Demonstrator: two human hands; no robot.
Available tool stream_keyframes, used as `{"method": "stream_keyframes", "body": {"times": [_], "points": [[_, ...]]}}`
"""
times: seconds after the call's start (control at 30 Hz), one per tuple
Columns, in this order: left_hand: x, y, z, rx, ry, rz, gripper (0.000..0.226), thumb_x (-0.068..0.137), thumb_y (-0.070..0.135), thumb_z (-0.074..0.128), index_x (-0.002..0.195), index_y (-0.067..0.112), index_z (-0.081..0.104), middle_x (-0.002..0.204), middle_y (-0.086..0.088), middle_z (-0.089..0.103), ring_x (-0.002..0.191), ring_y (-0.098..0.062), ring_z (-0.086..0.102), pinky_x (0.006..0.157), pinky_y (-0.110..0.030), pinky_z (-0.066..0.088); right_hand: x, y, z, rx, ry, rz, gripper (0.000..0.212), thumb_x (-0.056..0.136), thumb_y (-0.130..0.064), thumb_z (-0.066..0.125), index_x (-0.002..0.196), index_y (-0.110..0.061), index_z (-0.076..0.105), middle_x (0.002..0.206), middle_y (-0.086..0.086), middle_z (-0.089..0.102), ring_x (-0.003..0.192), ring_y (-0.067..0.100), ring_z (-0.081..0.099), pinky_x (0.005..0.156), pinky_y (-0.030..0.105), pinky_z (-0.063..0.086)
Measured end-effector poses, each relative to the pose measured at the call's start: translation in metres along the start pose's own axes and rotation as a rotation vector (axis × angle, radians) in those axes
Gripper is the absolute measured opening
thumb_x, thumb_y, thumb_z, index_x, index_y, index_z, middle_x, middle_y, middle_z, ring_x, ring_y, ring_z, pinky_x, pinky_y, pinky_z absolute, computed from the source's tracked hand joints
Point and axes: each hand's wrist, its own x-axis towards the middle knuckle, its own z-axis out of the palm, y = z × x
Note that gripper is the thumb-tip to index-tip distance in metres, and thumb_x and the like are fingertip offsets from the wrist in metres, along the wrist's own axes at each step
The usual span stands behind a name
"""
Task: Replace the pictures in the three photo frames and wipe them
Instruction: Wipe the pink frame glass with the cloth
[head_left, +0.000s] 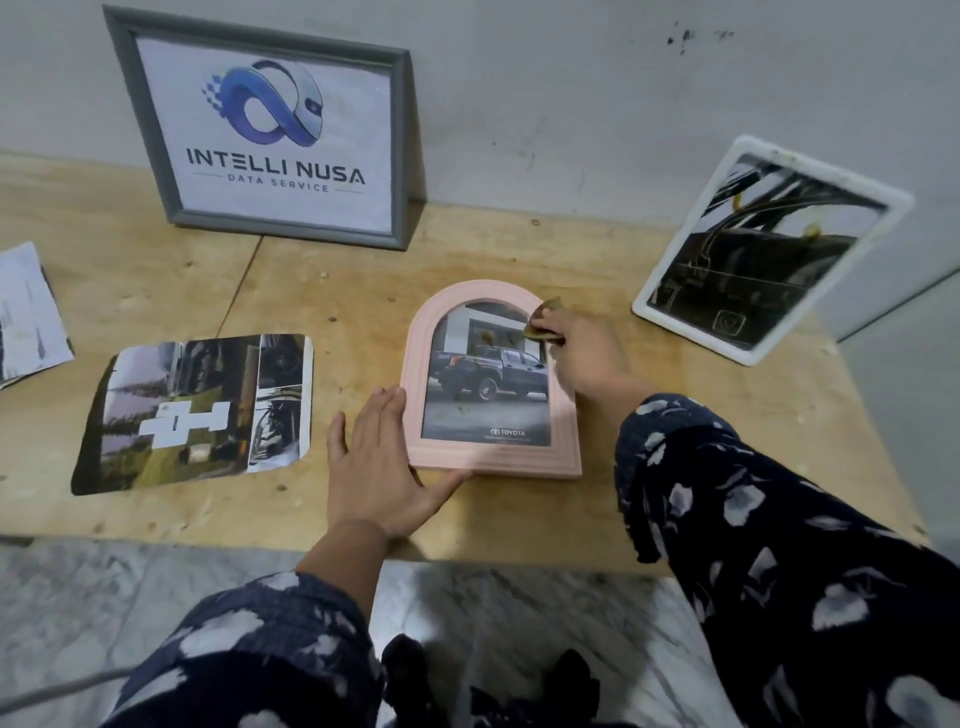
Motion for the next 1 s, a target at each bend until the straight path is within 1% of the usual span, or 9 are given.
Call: {"method": "stream_keyframes", "body": {"times": [0.2,0.43,0.53,0.63,0.7,0.77,0.83,0.9,1.0], "points": [[-0.002,0.0,0.001,0.006,0.007,0.012,0.11,0.069,0.087,0.038,0.148,0.013,0.023,0.154,-0.001,0.031,0.146,-0.014,0.017,0.119,-0.047,0.001,-0.059,0.001,0.016,0.084,0.079,0.104,0.056,0.089,0.004,0.046,0.136,-0.026,0.053,0.148,-0.008,0.042,0.137,0.014,0.037,0.111,0.026,0.029],[-0.002,-0.001,-0.001,0.003,-0.033,0.019,0.112,0.067,0.089,0.031,0.149,0.014,0.02,0.155,-0.002,0.029,0.146,-0.015,0.015,0.118,-0.049,0.004,-0.128,-0.007,0.037,0.06,0.121,0.068,0.048,0.09,0.0,0.043,0.134,-0.013,0.055,0.146,0.003,0.045,0.138,0.019,0.039,0.114,0.027,0.022],[-0.003,0.0,-0.003,0.003,-0.063,0.015,0.112,0.068,0.09,0.03,0.15,0.014,0.017,0.156,-0.002,0.026,0.147,-0.015,0.012,0.118,-0.049,0.003,-0.159,-0.017,0.048,0.058,0.224,0.086,0.054,0.08,-0.007,0.033,0.125,-0.01,0.063,0.136,0.008,0.056,0.13,0.028,0.048,0.114,0.037,0.025],[-0.003,0.0,-0.004,-0.014,-0.092,0.011,0.113,0.068,0.09,0.033,0.151,0.015,0.014,0.158,-0.002,0.023,0.148,-0.016,0.01,0.118,-0.049,0.0,-0.182,-0.027,0.054,0.119,0.34,0.101,0.057,0.069,-0.001,0.033,0.112,-0.007,0.07,0.116,0.014,0.068,0.114,0.035,0.057,0.109,0.047,0.035],[-0.002,-0.001,-0.005,-0.064,-0.111,0.021,0.112,0.069,0.09,0.031,0.151,0.016,0.012,0.158,-0.002,0.022,0.147,-0.017,0.011,0.118,-0.049,-0.003,-0.191,-0.034,0.047,0.261,0.445,0.146,0.05,0.074,0.004,0.036,0.11,-0.007,0.07,0.107,0.013,0.07,0.104,0.033,0.061,0.099,0.038,0.044],[0.0,-0.004,-0.006,-0.173,-0.117,0.005,0.109,0.073,0.089,0.023,0.151,0.015,0.008,0.157,-0.004,0.025,0.146,-0.018,0.019,0.119,-0.048,-0.003,-0.191,-0.04,0.035,0.426,0.517,0.242,0.048,0.083,0.008,0.04,0.119,-0.01,0.066,0.11,0.01,0.069,0.1,0.028,0.062,0.088,0.033,0.048],[-0.003,-0.004,-0.011,-0.256,-0.113,-0.021,0.102,0.081,0.081,0.014,0.153,0.012,-0.005,0.158,-0.004,0.023,0.146,-0.017,0.019,0.12,-0.042,-0.005,-0.186,-0.048,0.027,0.47,0.575,0.273,0.051,0.086,0.008,0.039,0.127,-0.012,0.061,0.12,0.008,0.066,0.111,0.025,0.059,0.095,0.034,0.048],[-0.005,0.0,-0.019,-0.329,-0.145,-0.079,0.085,0.093,0.067,0.012,0.153,0.012,-0.008,0.16,-0.001,0.018,0.147,-0.018,0.013,0.12,-0.038,-0.006,-0.178,-0.054,0.031,0.379,0.509,0.262,0.054,0.087,0.009,0.038,0.136,-0.01,0.051,0.14,0.009,0.052,0.135,0.023,0.042,0.114,0.035,0.032],[0.002,0.003,-0.026,-0.533,-0.253,-0.233,0.066,0.099,0.056,0.009,0.155,0.021,-0.001,0.161,0.005,0.009,0.148,-0.023,-0.001,0.119,-0.038,-0.006,-0.173,-0.064,0.052,0.173,0.188,0.307,0.064,0.088,0.005,0.037,0.149,-0.01,0.026,0.159,0.01,0.018,0.148,0.02,0.008,0.12,0.033,0.004]]}}
